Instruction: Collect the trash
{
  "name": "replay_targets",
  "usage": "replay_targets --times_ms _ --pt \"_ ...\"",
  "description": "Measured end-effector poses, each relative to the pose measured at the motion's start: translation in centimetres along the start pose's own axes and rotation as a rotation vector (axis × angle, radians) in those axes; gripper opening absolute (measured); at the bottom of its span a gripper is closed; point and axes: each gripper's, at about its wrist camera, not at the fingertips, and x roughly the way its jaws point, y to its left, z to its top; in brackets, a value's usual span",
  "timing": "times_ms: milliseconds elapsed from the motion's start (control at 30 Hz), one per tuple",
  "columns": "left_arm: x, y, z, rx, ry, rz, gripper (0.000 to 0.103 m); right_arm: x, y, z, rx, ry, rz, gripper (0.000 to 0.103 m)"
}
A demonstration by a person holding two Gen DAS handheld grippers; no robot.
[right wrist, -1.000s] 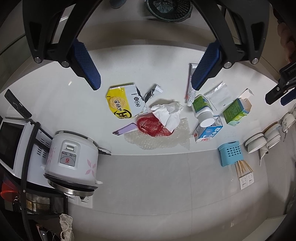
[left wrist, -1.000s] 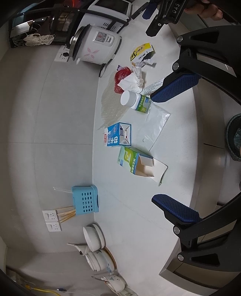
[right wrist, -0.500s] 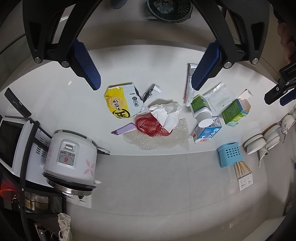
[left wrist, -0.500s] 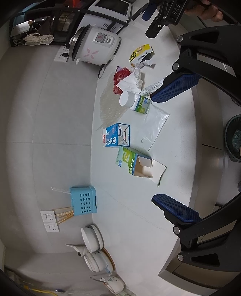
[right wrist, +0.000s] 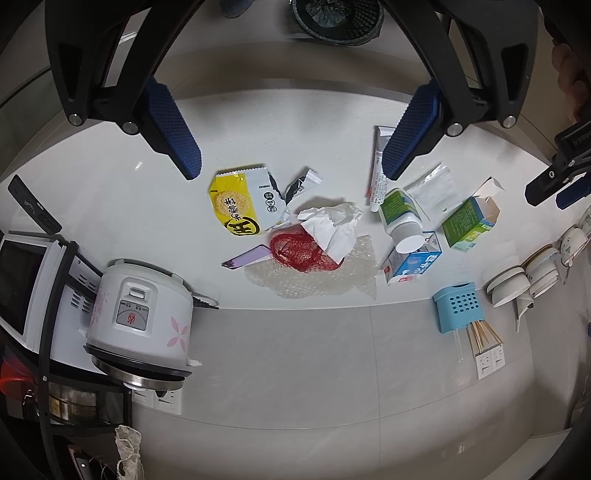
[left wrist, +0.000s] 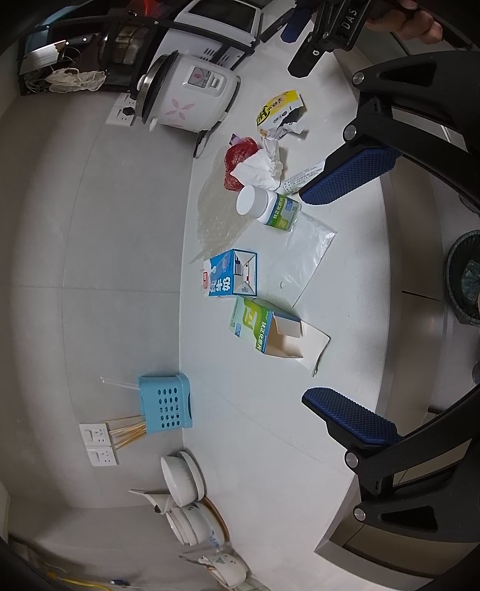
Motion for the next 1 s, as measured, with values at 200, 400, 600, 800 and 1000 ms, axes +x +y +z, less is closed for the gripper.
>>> replay_targets --times_ms 200,400,600,800,1000 --pt "0.0 -0.1 0.0 0.003 0.004 -0.004 0.097 0.0 0.0 0.0 0.001 0.0 -0.001 0.094" --pt "0.0 -0.1 0.0 0.003 0.005 -0.005 0.097 -0.1 0.1 0.0 -0.003 0.002 -0.003 0.094" --pt "-0.1 -0.3 -0.1 0.003 0.005 -0.009 0.097 -0.2 0.1 0.0 -0.004 0.0 -0.004 0.094" --pt "0.5 0.2 0.3 -0.007 0.021 -0.006 0.097 0.0 0.5 0.5 -0.016 0.003 0.016 0.094" --pt "3.9 2.3 2.5 0.002 0.063 0.047 0.097 1.7 3.1 2.6 -0.075 0.015 0.113 0.094"
